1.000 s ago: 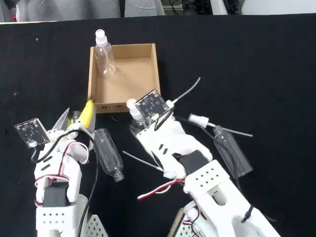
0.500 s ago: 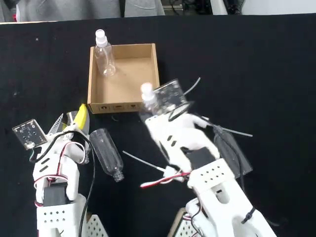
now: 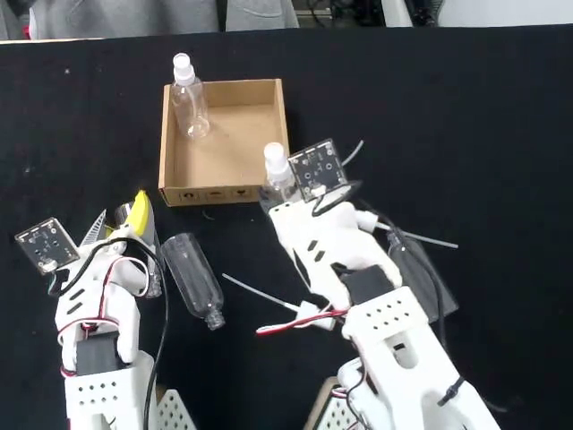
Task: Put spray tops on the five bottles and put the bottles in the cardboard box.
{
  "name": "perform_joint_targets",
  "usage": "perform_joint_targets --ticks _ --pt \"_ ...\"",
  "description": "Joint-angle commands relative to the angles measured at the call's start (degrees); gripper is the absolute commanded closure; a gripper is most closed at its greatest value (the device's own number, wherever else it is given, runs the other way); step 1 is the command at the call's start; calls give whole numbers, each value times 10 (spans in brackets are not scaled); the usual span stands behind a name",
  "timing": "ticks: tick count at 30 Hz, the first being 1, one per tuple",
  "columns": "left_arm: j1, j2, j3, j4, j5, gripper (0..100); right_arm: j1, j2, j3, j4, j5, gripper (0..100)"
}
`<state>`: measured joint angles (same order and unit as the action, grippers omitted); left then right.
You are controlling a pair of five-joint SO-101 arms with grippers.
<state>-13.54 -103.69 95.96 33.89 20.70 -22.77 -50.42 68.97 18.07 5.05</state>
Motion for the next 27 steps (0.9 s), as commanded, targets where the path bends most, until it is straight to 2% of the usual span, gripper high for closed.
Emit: perform_joint_targets --ticks 1,4,14,27 --pt "-7 -6 15 2 -4 784 18 -24 -66 -15 -4 981" --pt "-7 -6 15 2 -4 784 18 -22 -91 -3 -4 981" --pt "-7 -6 15 1 -4 782 -47 -19 -247 142 -7 981" --pt "-7 -6 15 1 -4 782 -56 92 -352 145 -8 981"
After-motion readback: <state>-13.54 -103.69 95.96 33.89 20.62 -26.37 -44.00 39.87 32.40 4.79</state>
